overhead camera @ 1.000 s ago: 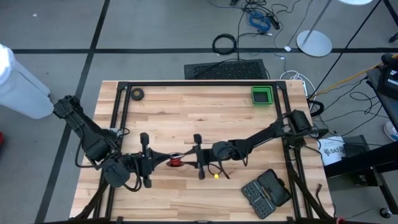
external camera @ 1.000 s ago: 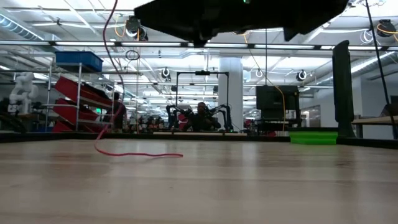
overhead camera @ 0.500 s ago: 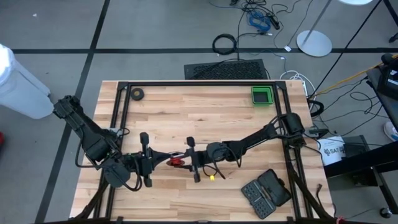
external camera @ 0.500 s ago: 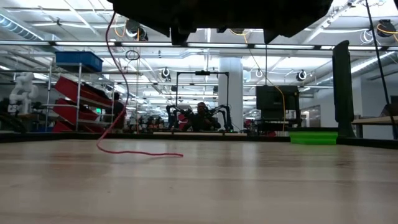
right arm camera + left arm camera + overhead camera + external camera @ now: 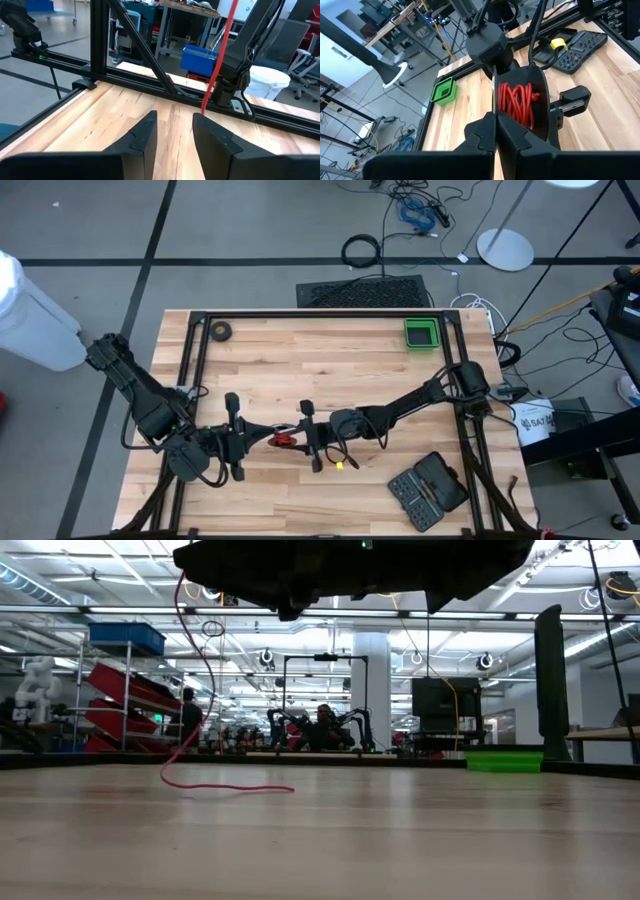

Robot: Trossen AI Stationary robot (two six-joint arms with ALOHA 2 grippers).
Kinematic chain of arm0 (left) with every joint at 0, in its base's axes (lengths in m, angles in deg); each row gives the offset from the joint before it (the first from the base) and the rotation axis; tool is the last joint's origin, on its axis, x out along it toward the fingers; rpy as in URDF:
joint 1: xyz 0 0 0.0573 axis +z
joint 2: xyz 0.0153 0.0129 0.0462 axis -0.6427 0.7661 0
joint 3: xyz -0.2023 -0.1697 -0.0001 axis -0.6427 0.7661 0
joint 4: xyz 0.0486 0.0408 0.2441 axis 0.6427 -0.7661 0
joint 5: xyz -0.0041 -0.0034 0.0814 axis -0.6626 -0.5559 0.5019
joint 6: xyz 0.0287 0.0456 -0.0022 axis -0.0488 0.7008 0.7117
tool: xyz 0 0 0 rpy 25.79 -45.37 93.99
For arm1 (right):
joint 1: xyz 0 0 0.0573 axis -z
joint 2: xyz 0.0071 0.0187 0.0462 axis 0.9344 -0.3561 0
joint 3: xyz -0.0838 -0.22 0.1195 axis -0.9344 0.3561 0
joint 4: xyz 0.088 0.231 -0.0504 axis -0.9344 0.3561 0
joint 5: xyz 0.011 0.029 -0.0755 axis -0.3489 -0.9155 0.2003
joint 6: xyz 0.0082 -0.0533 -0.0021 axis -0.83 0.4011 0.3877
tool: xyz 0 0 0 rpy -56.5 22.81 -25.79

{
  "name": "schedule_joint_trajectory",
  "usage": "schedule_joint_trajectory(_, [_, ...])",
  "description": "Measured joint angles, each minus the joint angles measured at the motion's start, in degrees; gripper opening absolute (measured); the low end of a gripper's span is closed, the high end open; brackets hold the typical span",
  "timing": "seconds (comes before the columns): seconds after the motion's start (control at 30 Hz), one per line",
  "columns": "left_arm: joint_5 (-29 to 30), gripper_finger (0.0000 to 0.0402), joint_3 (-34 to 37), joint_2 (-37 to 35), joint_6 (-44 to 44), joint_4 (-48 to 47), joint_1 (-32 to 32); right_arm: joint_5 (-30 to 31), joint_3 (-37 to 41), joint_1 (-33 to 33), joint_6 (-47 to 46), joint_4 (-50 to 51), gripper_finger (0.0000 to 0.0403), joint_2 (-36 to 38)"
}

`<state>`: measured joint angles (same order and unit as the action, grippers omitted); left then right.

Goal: Coil cords
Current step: Coil the red wire on the black spool

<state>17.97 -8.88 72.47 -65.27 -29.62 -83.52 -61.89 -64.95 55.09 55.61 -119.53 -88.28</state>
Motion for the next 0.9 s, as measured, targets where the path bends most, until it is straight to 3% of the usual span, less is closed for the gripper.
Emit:
schedule_joint_trajectory(0.23, [0.0, 0.0008, 0.0, 0.0, 0.0, 0.0, 0.0, 0.0, 0.0, 0.6, -0.2, 0.1, 0.0116, 0.0])
schedule_joint_trajectory(0.57, [0.0, 0.0008, 0.0, 0.0, 0.0, 0.0, 0.0, 0.0, 0.0, 1.1, -2.1, 0.0, 0.0182, 0.0])
schedule_joint_trajectory(0.9, [0.0, 0.0008, 0.0, 0.0, 0.0, 0.0, 0.0, -0.9, 0.0, 1.1, -2.5, -2.4, 0.0170, 0.0])
